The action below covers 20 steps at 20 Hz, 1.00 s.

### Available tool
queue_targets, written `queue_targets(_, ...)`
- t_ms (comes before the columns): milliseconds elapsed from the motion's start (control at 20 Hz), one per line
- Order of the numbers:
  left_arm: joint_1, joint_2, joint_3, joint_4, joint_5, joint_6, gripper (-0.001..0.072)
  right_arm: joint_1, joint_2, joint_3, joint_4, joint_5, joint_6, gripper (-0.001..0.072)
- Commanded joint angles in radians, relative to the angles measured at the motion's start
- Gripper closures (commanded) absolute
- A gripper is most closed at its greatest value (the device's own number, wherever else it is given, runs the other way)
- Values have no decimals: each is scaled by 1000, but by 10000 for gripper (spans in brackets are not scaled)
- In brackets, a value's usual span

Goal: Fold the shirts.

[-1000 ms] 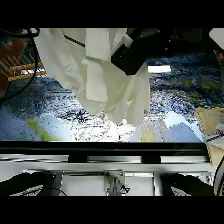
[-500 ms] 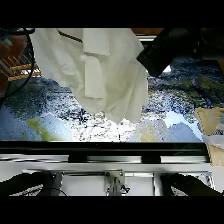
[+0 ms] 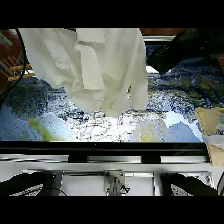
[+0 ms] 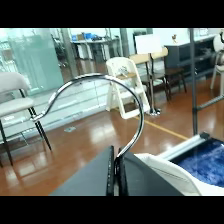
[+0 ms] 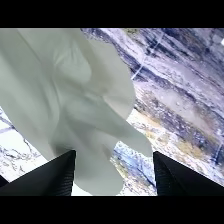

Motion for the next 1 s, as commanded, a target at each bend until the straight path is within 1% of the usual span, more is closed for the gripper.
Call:
queue_targets(0, 3, 3, 3, 0, 27, -3, 654, -17, -63, 0, 146, 5, -11, 116)
queue_targets(100, 10, 3, 3, 0, 27, -3, 654, -11, -91, 0, 146, 20, -36, 129)
queue_targets(200, 21, 3, 3, 0, 27, -4, 654, -6, -98, 0, 146, 19, -64, 483)
queue_targets(250, 28, 3, 3, 0, 27, -8, 654, -6, -97, 0, 148, 18, -70, 622)
queue_targets(400, 56, 3, 3, 0, 26, -37, 654, -7, -84, 0, 149, 56, -84, 630)
queue_targets(450, 66, 3, 3, 0, 25, -37, 654, -7, -74, 0, 133, 73, -92, 601)
queue_targets(500, 72, 3, 3, 0, 23, -37, 654, -7, -63, 0, 111, 87, -93, 379)
queue_targets(550, 77, 3, 3, 0, 21, -37, 654, -7, -51, 0, 99, 95, -100, 95)
queue_targets(600, 78, 3, 3, 0, 22, -37, 654, -7, -43, 0, 119, 98, -100, 84)
queue_targets(700, 77, 5, 3, 0, 19, -37, 654, -2, -48, 0, 265, 112, -102, 84)
queue_targets(750, 76, 6, 3, 0, 12, -37, 654, 9, -58, 0, 265, 102, -114, 84)
queue_targets(850, 76, 10, 3, 0, 3, -38, 654, 38, -81, 0, 160, 60, -136, 84)
queue_targets(950, 76, 16, 3, 0, 7, -38, 653, 56, -111, 0, 138, 13, -142, 85)
